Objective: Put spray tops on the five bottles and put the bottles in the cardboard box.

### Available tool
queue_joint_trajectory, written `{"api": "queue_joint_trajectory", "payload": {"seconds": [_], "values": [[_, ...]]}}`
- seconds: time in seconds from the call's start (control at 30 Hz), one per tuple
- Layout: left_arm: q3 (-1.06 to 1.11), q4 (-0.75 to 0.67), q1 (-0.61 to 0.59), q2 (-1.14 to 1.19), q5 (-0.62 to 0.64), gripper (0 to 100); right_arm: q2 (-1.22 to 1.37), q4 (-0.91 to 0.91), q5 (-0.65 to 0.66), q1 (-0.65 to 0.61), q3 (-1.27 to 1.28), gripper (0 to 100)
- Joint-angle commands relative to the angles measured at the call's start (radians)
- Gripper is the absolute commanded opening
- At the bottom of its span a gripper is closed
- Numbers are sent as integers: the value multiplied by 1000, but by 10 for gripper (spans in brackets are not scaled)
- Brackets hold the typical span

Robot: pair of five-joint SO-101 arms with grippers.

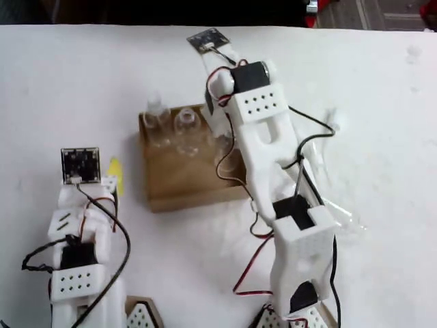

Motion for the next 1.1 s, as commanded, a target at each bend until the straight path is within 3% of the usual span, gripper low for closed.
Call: {"api": "queue_joint_trajectory", "payload": {"seconds": [0.0, 0.17, 0.4, 0.5, 0.73, 1.07], "values": [[-49, -28, 5, -15, 6, 175, -8, 27, -11, 15, -11, 170], [-49, -28, 7, -15, 6, 175, -28, 25, -11, 18, 25, 164], [-49, -28, 7, -15, 6, 175, -39, 25, -6, 13, 29, 17], [-49, -28, 7, -15, 6, 175, -39, 25, -6, 13, 29, 50], [-49, -28, 7, -15, 6, 175, -54, 25, -9, 16, 20, 235], [-49, -28, 7, -15, 6, 175, -243, 27, -9, 12, 157, 227]]}}
